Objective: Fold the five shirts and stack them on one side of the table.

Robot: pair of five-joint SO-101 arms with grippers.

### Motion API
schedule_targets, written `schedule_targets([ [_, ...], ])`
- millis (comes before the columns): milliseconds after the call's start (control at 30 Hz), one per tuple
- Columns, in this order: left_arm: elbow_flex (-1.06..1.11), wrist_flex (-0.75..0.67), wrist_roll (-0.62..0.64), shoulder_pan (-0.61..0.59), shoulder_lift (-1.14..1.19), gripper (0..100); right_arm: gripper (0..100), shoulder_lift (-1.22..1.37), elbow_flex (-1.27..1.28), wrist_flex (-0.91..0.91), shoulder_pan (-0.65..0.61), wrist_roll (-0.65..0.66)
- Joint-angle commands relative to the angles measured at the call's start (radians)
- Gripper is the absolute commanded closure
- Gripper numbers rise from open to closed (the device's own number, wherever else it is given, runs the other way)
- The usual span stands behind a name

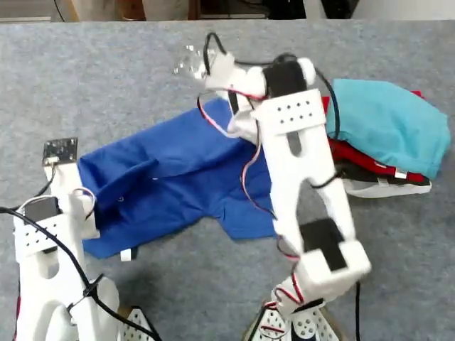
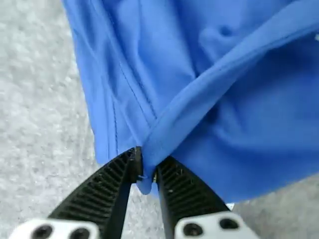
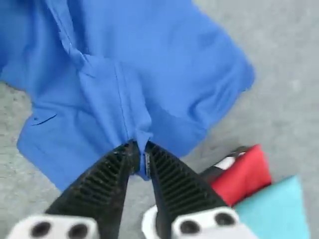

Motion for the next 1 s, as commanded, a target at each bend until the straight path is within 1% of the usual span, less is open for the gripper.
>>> schedule_targets([
  [0, 0.011, 0.026, -0.023, 0.003, -0.019, 98, 99.7, -0.165, 0.277, -0.137, 0.051, 0.005],
  [133, 0.012, 0.077, -0.032, 0.008, -0.019, 98, 99.7, -0.295, 0.45, -0.235, 0.145, 0.005],
  [233, 0.018, 0.117, -0.089, 0.002, -0.019, 98, 99.7, -0.383, 0.555, -0.252, 0.165, 0.009],
  [367, -0.002, 0.176, -0.25, -0.058, -0.021, 98, 99.7, -0.493, 0.684, -0.256, 0.163, 0.011],
  [433, -0.014, 0.209, -0.311, -0.084, -0.021, 98, 99.7, -0.539, 0.731, -0.258, 0.168, 0.011],
  [533, -0.02, 0.265, -0.396, -0.089, -0.021, 98, 99.7, -0.582, 0.789, -0.258, 0.194, 0.011],
  [667, -0.018, 0.318, -0.443, -0.083, -0.021, 98, 99.7, -0.585, 0.837, -0.288, 0.26, 0.012],
  [767, -0.018, 0.344, -0.488, -0.083, -0.021, 98, 99.7, -0.595, 0.865, -0.293, 0.297, 0.064],
  [900, -0.011, 0.338, -0.496, -0.091, -0.021, 98, 99.7, -0.595, 0.894, -0.272, 0.282, 0.141],
  [967, -0.012, 0.338, -0.494, -0.084, -0.021, 98, 99.7, -0.595, 0.9, -0.272, 0.259, 0.147],
])
